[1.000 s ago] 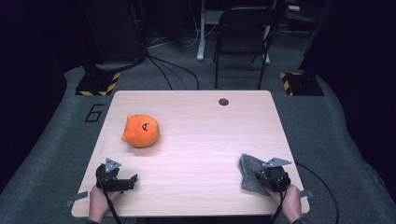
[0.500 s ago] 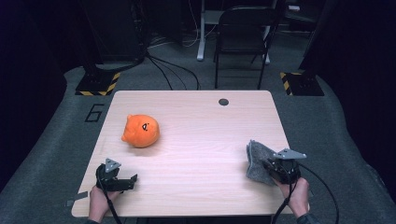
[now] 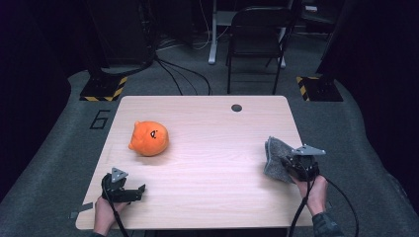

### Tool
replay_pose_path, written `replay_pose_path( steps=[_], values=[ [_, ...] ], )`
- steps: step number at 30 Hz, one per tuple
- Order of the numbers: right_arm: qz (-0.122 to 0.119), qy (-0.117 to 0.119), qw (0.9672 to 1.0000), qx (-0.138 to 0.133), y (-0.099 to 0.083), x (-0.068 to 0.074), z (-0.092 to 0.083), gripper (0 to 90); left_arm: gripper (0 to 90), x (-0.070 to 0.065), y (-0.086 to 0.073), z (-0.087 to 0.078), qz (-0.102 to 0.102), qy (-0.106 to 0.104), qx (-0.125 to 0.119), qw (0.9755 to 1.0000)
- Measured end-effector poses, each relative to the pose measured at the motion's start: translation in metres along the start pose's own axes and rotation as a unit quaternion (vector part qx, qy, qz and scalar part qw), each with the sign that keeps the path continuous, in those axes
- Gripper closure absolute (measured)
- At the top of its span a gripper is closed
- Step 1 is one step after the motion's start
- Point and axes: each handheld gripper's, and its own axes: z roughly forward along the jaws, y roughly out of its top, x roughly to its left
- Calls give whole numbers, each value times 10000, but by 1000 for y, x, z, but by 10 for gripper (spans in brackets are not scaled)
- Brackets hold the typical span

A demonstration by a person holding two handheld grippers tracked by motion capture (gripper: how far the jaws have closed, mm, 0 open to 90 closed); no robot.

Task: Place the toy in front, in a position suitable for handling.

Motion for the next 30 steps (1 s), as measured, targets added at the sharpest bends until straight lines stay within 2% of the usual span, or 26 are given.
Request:
replay_pose_path(
  steps=[11, 15, 19, 21, 23, 27, 30],
  values=[
    [111, -35, 9999, 59, 12, -17, 27, 762, 0, 0, 0, 0, 2, 3, -1, 10000],
    [238, -38, 9997, 74, 14, -22, 38, 761, 0, 0, 0, 0, 4, -6, 15, 10000],
    [260, -9, 9995, 151, 15, -26, 47, 759, 0, 0, 0, 0, -1, 5, -6, 10000],
    [367, -43, 9991, 224, 15, -27, 57, 755, 0, 0, 0, 0, 0, 6, -5, 10000],
    [319, -69, 9991, 258, 15, -28, 62, 747, 0, 0, 0, 0, 0, 4, -3, 10000],
    [414, -157, 9983, 376, 14, -31, 72, 663, 0, 0, 0, 0, 11, -12, 31, 10000],
    [480, -213, 9977, 419, 13, -31, 72, 535, 0, 0, 0, 0, 3, -7, 14, 10000]
  ],
)
